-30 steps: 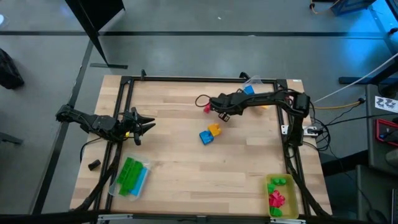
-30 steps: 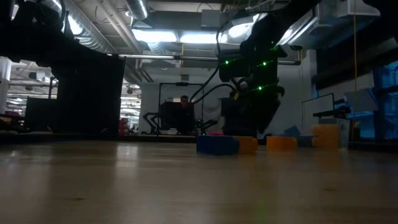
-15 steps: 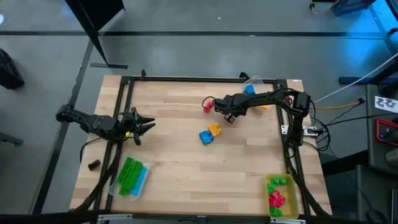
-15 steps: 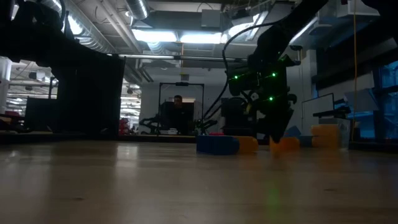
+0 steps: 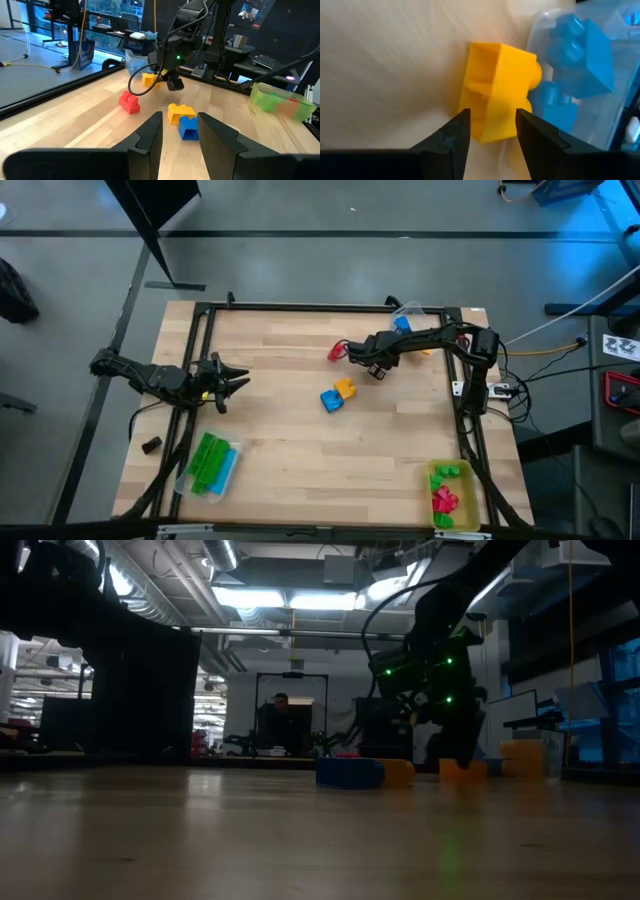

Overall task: Sort blocks by size
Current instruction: Put the top 2 stud yellow game piece into the top transparent bin

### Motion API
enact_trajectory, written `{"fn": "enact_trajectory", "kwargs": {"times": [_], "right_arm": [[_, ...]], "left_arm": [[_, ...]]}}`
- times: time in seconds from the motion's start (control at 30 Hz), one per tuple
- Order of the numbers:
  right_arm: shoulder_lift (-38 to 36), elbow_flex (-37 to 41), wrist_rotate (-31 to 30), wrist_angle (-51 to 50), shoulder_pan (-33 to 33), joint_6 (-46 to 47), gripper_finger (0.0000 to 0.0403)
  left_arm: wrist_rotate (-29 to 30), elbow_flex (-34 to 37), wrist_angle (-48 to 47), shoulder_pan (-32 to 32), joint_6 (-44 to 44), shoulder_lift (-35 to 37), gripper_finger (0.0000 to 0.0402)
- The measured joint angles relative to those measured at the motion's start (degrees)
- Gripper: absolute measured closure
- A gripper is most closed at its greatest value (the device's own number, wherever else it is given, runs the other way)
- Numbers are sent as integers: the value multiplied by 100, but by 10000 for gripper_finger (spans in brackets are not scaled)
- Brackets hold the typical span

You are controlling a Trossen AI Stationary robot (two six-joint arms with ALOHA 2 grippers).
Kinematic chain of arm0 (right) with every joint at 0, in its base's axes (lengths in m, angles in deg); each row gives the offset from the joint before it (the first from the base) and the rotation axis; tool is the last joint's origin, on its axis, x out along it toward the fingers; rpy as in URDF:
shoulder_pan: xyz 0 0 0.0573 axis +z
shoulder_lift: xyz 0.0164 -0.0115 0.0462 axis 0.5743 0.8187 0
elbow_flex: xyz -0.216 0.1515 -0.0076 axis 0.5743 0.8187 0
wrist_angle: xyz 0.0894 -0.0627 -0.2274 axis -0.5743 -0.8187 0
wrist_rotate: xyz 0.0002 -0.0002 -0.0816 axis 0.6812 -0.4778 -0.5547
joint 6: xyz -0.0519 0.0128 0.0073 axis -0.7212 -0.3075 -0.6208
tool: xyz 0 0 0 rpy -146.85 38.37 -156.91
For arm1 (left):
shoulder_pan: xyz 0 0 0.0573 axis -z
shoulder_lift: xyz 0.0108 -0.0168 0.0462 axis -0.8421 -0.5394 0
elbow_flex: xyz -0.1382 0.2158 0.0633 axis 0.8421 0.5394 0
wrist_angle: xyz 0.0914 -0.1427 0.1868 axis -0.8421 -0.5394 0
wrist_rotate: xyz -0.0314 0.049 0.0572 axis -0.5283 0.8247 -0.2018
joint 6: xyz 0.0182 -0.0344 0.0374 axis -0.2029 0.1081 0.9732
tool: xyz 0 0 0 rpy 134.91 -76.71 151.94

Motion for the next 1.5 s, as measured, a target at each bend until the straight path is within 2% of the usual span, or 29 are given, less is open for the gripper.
{"fn": "enact_trajectory", "kwargs": {"times": [0.27,0.63,0.87,1.0,1.23,1.37,1.5], "right_arm": [[0,2,-346,-51,0,149,246],[0,18,-435,-8,-7,147,246],[96,474,-571,276,-52,112,248],[109,548,-654,244,-42,136,279],[103,422,-798,-29,-39,100,383],[125,52,-394,-614,-34,84,383],[125,-464,-313,-1234,-30,53,376]], "left_arm": [[0,0,0,0,0,2,295],[0,0,0,0,0,2,295],[2,0,0,-2,0,0,295],[4,-1,0,-1,-1,2,295],[2,0,0,0,0,2,295],[1,0,0,-1,-1,2,295],[0,0,0,0,0,2,295]]}}
